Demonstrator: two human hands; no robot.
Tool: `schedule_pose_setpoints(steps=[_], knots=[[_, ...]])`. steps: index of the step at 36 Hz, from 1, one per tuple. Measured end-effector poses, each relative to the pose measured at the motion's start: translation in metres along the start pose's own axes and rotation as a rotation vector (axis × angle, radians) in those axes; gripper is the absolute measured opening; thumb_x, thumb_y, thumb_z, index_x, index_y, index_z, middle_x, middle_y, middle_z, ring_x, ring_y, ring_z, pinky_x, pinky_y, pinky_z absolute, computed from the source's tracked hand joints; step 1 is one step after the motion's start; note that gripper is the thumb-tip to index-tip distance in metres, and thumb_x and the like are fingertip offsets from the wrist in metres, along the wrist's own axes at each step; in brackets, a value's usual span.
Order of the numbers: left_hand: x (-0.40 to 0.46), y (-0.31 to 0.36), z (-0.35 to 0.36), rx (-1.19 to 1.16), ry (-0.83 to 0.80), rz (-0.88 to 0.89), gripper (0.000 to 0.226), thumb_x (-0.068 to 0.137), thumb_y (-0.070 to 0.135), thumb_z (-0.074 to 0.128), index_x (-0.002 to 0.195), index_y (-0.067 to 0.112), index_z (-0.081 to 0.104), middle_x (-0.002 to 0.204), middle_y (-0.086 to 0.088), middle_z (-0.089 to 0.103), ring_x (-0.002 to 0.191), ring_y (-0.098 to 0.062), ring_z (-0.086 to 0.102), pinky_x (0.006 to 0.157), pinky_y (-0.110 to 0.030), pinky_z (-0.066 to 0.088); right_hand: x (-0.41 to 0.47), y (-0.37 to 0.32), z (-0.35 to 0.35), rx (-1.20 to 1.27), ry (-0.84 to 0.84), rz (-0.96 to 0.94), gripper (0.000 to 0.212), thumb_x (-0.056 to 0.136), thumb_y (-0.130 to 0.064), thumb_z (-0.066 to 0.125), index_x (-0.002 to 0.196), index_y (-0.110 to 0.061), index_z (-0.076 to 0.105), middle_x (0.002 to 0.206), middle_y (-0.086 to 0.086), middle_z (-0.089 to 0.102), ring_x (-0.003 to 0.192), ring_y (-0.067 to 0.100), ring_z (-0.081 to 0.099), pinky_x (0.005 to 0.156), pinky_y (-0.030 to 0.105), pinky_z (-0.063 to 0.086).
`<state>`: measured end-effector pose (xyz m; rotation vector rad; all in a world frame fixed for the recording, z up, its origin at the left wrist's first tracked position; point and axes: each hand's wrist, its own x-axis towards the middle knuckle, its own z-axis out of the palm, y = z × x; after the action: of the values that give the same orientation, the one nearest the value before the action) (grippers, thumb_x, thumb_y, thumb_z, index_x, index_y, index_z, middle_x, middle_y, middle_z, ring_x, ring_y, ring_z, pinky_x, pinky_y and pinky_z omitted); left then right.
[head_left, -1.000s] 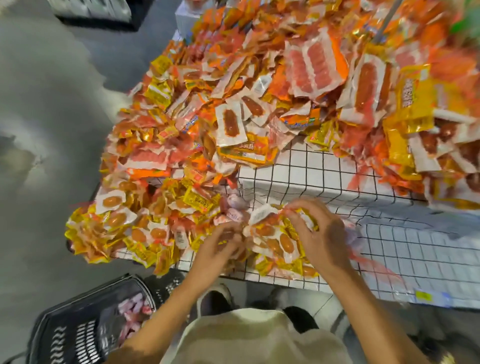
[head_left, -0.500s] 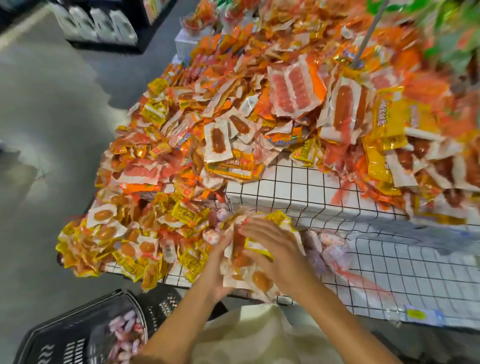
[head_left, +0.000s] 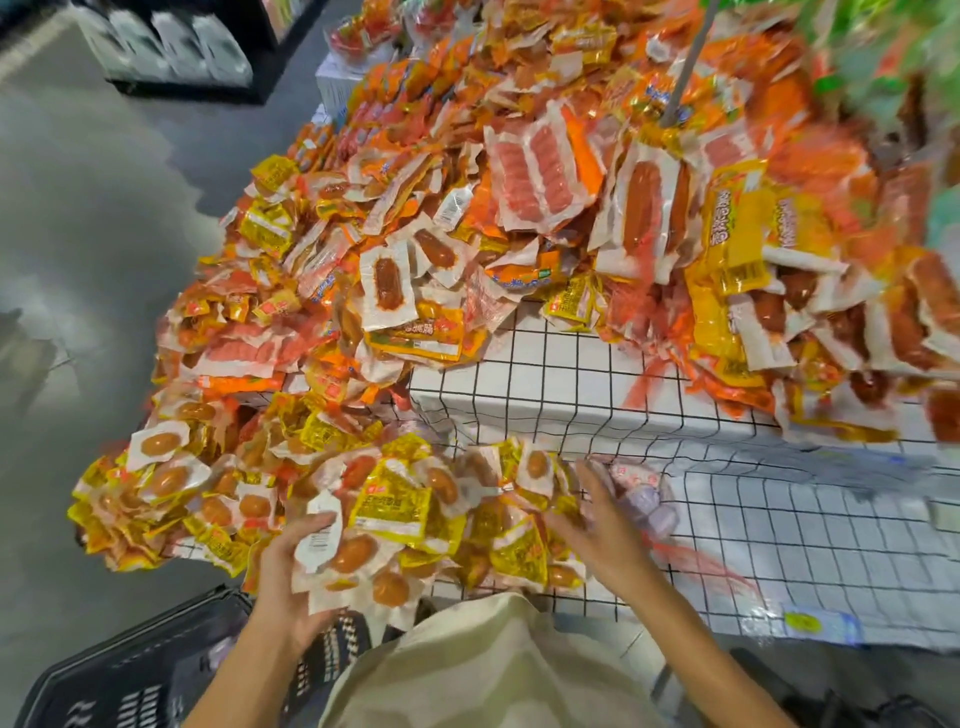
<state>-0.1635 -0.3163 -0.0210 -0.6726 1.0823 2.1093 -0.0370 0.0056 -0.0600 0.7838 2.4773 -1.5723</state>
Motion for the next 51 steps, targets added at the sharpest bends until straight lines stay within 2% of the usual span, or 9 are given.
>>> schedule_pose_setpoints(steps=[3,8,13,17,21,27,32,40,51], knots=[[-0.003,0.004,-0.005,0.019,0.045,0.020,0.011,0.069,0.015,0.062,0.064,0.016,0.072,0.059,-0.002,0.068,0.047,-0.021,0.065,0.046,-0.027,0.053,0.015,-0.008,0.006,-0.080,-0.032,0.013,0.086,0.081,-0.064,0.070,0.150,-0.027,0.033,0.142,-0.023,0.041,0.131,-0.003,0.040,0.103,0.016,0.036],[-0.011,0.007,-0.009,0.009,0.052,0.021,0.014,0.071,0.015,0.061,0.067,0.014,0.074,0.063,-0.005,0.070,0.051,-0.022,0.067,0.051,-0.028,0.056,0.042,-0.013,0.026,-0.046,0.068,0.150,0.099,0.072,-0.048,0.089,0.144,-0.015,0.030,0.132,-0.002,0.046,0.127,0.020,0.049,0.099,0.033,0.042],[-0.014,0.004,-0.013,0.015,0.064,0.018,0.005,0.069,0.016,0.063,0.071,0.013,0.067,0.061,-0.006,0.067,0.049,-0.022,0.063,0.053,-0.027,0.053,0.052,-0.008,0.025,-0.058,0.147,0.184,0.101,0.053,-0.047,0.099,0.132,-0.016,0.044,0.116,-0.004,0.056,0.106,0.011,0.057,0.092,0.036,0.052],[-0.016,0.002,-0.012,0.037,0.067,0.054,0.017,0.073,0.015,0.058,0.065,0.011,0.073,0.060,-0.007,0.069,0.048,-0.022,0.065,0.049,-0.027,0.055,0.057,-0.007,0.024,-0.110,0.127,0.131,0.056,0.051,-0.041,0.099,0.066,-0.029,0.046,0.056,-0.017,0.044,0.052,-0.001,0.046,0.050,0.017,0.032],[-0.017,0.003,-0.013,0.056,0.073,0.079,0.024,0.071,0.013,0.056,0.056,0.011,0.074,0.058,-0.007,0.069,0.047,-0.020,0.067,0.048,-0.025,0.055,0.058,-0.007,0.027,-0.116,0.120,0.106,0.056,0.057,-0.041,0.097,0.067,-0.020,0.046,0.068,-0.006,0.045,0.063,0.013,0.043,0.059,0.033,0.033],[-0.013,0.006,-0.020,0.015,0.069,0.070,0.029,0.076,0.010,0.053,0.056,0.011,0.074,0.058,-0.007,0.069,0.047,-0.020,0.067,0.047,-0.025,0.056,0.054,-0.019,0.033,-0.126,0.149,0.038,0.042,0.078,-0.039,0.086,0.096,-0.021,0.052,0.078,-0.010,0.054,0.072,0.013,0.055,0.059,0.024,0.041],[-0.010,0.011,-0.023,0.005,0.064,0.026,0.018,0.072,0.013,0.057,0.066,0.009,0.074,0.064,-0.009,0.070,0.052,-0.023,0.068,0.051,-0.031,0.058,0.039,-0.043,0.020,-0.119,0.273,-0.048,0.034,0.083,-0.049,0.078,0.090,-0.028,0.053,0.075,-0.005,0.063,0.071,0.008,0.059,0.062,0.034,0.047],[-0.002,0.014,-0.024,0.008,0.092,-0.020,0.007,0.073,0.011,0.060,0.072,0.011,0.067,0.062,-0.005,0.066,0.051,-0.019,0.064,0.050,-0.026,0.053,0.000,-0.089,-0.017,0.106,0.376,-0.110,0.022,0.084,-0.044,0.078,0.099,-0.032,0.066,0.090,-0.021,0.073,0.084,-0.003,0.067,0.069,0.011,0.047],[0.004,0.014,-0.006,0.183,0.050,-0.086,0.021,0.068,0.014,0.060,0.052,0.017,0.073,0.055,-0.002,0.067,0.045,-0.016,0.065,0.042,-0.022,0.050,-0.047,-0.082,0.012,0.742,0.483,0.154,0.013,0.093,-0.024,0.071,0.102,-0.034,0.071,0.084,0.010,0.076,0.082,0.028,0.074,0.084,0.052,0.057]])
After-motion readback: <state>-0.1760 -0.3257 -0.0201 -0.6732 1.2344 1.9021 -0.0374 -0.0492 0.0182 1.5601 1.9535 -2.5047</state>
